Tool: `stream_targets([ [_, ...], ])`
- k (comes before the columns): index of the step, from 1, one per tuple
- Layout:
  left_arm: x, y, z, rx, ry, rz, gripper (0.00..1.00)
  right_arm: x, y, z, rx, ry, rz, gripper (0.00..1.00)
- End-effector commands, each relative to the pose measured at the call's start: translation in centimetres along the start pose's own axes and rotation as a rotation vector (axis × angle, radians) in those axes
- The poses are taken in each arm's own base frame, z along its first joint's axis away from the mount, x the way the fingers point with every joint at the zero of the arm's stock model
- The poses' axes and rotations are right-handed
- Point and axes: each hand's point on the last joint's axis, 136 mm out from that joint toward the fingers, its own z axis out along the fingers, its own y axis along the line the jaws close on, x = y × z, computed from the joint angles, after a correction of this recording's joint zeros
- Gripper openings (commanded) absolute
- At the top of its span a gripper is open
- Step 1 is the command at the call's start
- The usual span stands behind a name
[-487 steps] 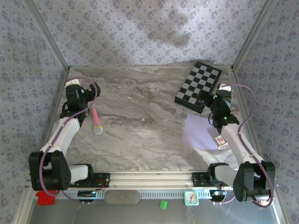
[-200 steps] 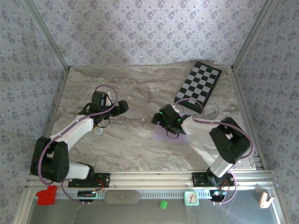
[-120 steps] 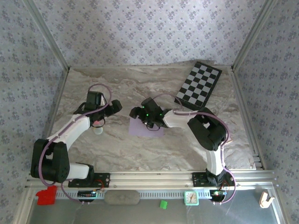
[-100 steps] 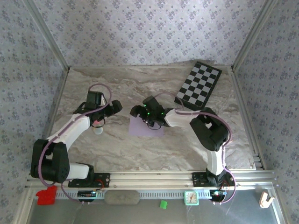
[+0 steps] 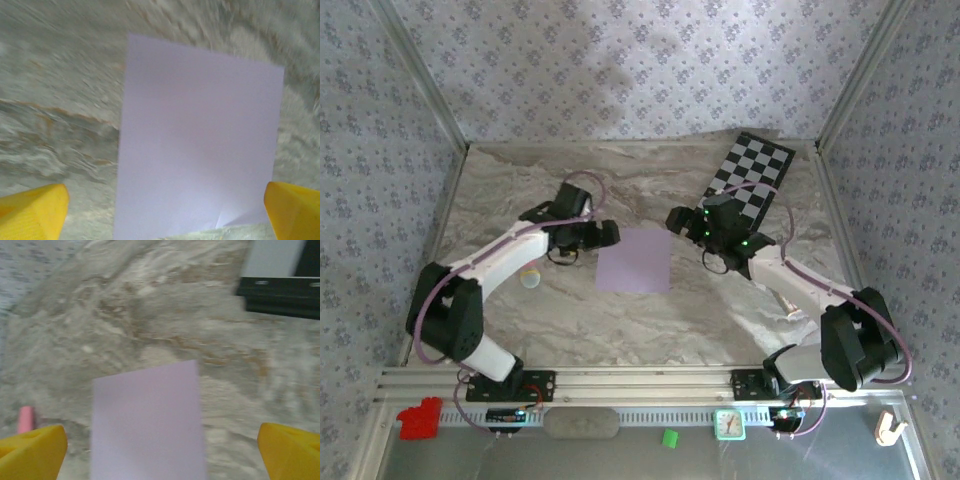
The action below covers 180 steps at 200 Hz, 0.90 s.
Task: Fold a paper plane with a square sheet of paper (pick it up from the middle)
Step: First fold the square sheet of paper in half at the center of the table.
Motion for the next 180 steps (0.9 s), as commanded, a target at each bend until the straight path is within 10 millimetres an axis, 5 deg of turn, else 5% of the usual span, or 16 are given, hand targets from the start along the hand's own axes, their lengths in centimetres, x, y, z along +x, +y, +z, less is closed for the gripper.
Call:
stream_targets([
  [1, 1.4, -1.4, 0.9, -0.080, 0.054, 0.040, 1.00, 0.7, -3.9, -0.6, 0.119, 0.025, -0.053, 1.00],
  [32, 2.7, -3.9, 4.0, -0.142, 0.122, 0.099, 0.99, 0.4, -5.1, -0.4, 0.124, 0.027, -0.021, 1.00],
  [68, 4.1, -4.4, 6.4, -0.252, 0.220, 0.202, 0.99, 0.5, -5.6, 0.0, 0.120, 0.040, 0.001, 1.00],
  [130, 7.6, -2.6, 8.1, -0.328, 0.358, 0.278, 0.98, 0.7, -6.0, 0.3, 0.116, 0.049, 0.018, 1.00],
  [180, 11.9, 0.8, 6.5, -0.371, 0.471, 0.284, 0.96, 0.8, -6.3, 0.3, 0.123, 0.051, 0.030, 1.00],
])
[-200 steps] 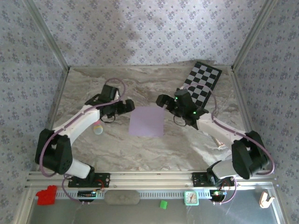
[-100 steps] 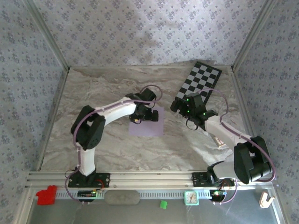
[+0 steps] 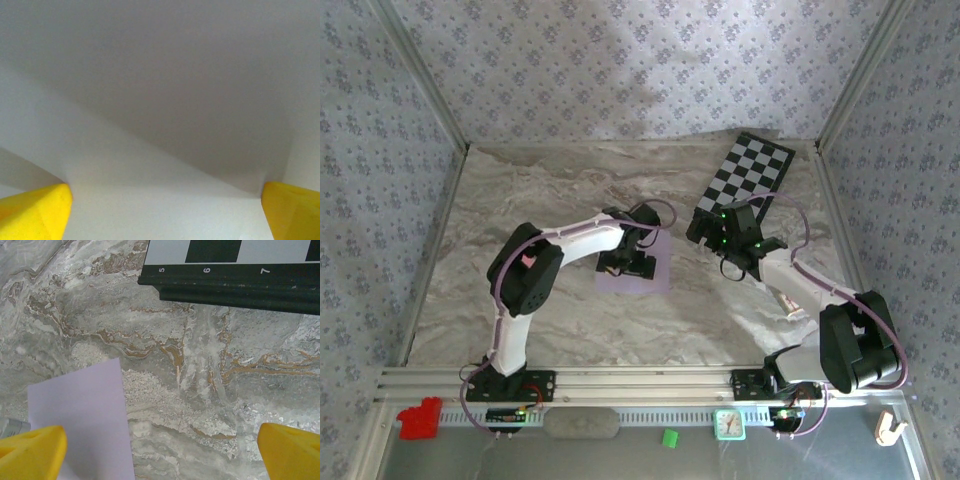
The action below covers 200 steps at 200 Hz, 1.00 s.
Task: Fold a paper plane with a square sheet of paper (pick it up from the middle)
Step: First fold the square sheet of paper in half at the center of the table.
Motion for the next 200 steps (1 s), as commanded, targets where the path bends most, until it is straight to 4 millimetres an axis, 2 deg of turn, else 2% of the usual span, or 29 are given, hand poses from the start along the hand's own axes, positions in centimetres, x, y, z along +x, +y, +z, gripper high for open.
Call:
stream_targets([
  [1, 4.8, 2.2, 0.7, -0.055, 0.144, 0.017, 0.96, 0.2, -0.4, 0.2, 0.003, 0.008, 0.007, 1.00],
  [22, 4.7, 2.1, -0.2, -0.037, 0.122, 0.008, 0.96, 0.2, -0.4, 0.3, 0.002, 0.008, 0.014, 1.00],
  [60, 1.5, 0.2, -1.7, 0.006, 0.037, -0.019, 0.97, 0.2, -0.3, 0.5, 0.003, 0.011, 0.017, 1.00],
  [99, -0.7, 0.4, -1.7, -0.050, -0.010, -0.046, 0.97, 0.5, -0.6, 0.6, 0.009, 0.018, 0.019, 1.00],
  [161, -0.7, 1.0, 0.0, -0.083, 0.028, -0.079, 0.96, 0.5, -0.9, 0.6, 0.015, 0.019, 0.017, 1.00],
  [200, 1.5, 1.5, 2.4, -0.090, 0.104, -0.124, 0.94, 0.8, -1.0, 0.8, 0.012, 0.029, 0.022, 1.00],
])
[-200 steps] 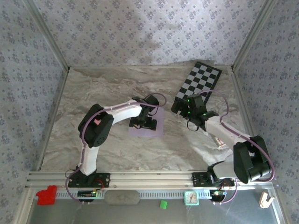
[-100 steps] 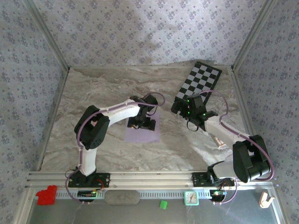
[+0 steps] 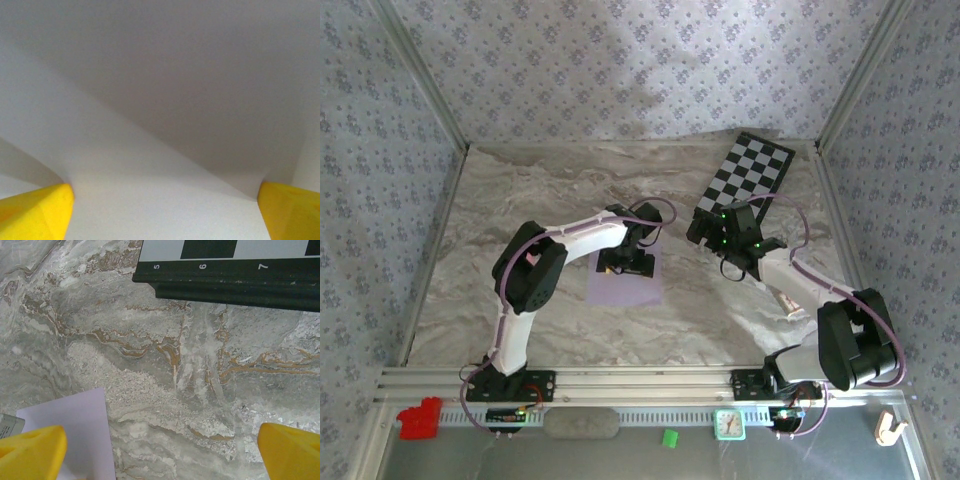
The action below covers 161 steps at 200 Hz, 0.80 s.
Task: Fold a paper plane with a square sheet of paper (pick it up from the middle)
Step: First fold the square sheet of paper in half at the center of the table.
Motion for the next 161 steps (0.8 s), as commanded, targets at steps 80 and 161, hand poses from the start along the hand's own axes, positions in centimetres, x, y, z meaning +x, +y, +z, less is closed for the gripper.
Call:
stream_targets([
  [80, 2.7, 1.8, 3.1, -0.045, 0.090, -0.059, 0.89, 0.8, -0.7, 0.5, 0.005, 0.021, 0.021, 1.00],
  [161, -1.3, -0.4, -5.2, 0.292, -0.191, -0.123, 0.41, 0.3, 0.6, 0.0, -0.085, -0.014, 0.036, 1.00],
])
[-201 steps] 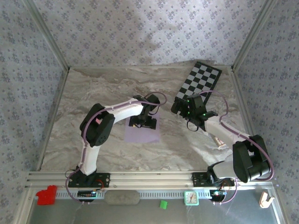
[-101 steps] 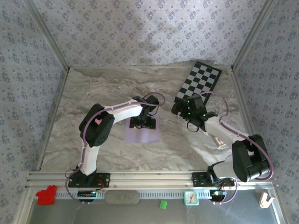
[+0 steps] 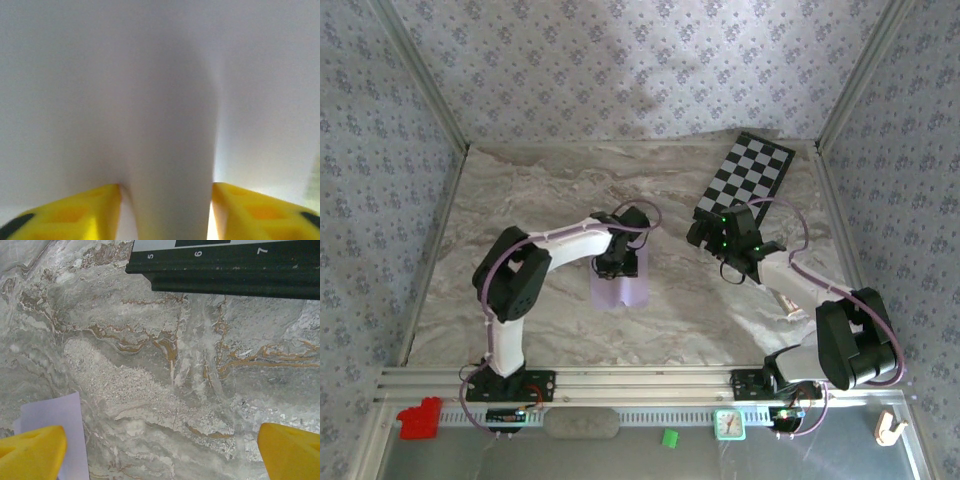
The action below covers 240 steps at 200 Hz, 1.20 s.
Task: Fold a paper plane with a square sheet of paper (pick it up from the middle)
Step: First fold the square sheet of paper in half at the center of the table.
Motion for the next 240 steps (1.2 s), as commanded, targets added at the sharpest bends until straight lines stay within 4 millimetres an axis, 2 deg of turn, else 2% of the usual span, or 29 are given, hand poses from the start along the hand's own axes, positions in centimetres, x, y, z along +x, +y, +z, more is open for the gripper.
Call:
stream_targets([
  [1, -2.1, -2.6, -4.3, 0.212, -0.112, -0.017, 0.40, -0.4, 1.0, -0.4, -0.072, -0.017, 0.016, 1.00],
  [20, -3.0, -4.5, -7.6, 0.395, -0.166, -0.004, 0.33, -0.4, 2.3, -0.7, -0.143, -0.012, 0.008, 1.00],
  [38, -3.5, -5.9, -10.4, 0.562, -0.198, 0.005, 0.31, -0.4, 3.7, -0.9, -0.220, -0.003, -0.004, 0.99],
  [58, -4.0, -7.0, -12.0, 0.711, -0.204, -0.005, 0.28, -0.3, 5.3, -1.3, -0.307, 0.015, -0.018, 0.97],
  [70, -4.3, -7.3, -11.9, 0.776, -0.193, -0.027, 0.27, -0.2, 6.3, -1.4, -0.358, 0.029, -0.024, 0.93],
  [105, -4.8, -7.3, -9.2, 0.808, -0.160, -0.083, 0.23, 0.6, 7.8, -1.0, -0.439, 0.081, -0.025, 0.78],
  [136, -4.6, -5.8, -5.4, 0.720, -0.138, -0.140, 0.21, 2.2, 8.3, -0.1, -0.450, 0.150, -0.030, 0.67],
  [167, -3.5, -3.8, -2.3, 0.625, -0.109, -0.170, 0.20, 4.0, 8.6, 1.3, -0.435, 0.224, -0.038, 0.56],
  [209, -2.0, -2.0, -0.1, 0.520, -0.057, -0.174, 0.20, 6.5, 8.9, 3.5, -0.383, 0.302, -0.046, 0.39],
  [240, -1.7, -1.6, 0.6, 0.496, -0.043, -0.176, 0.19, 8.2, 9.5, 4.8, -0.333, 0.351, -0.075, 0.28],
])
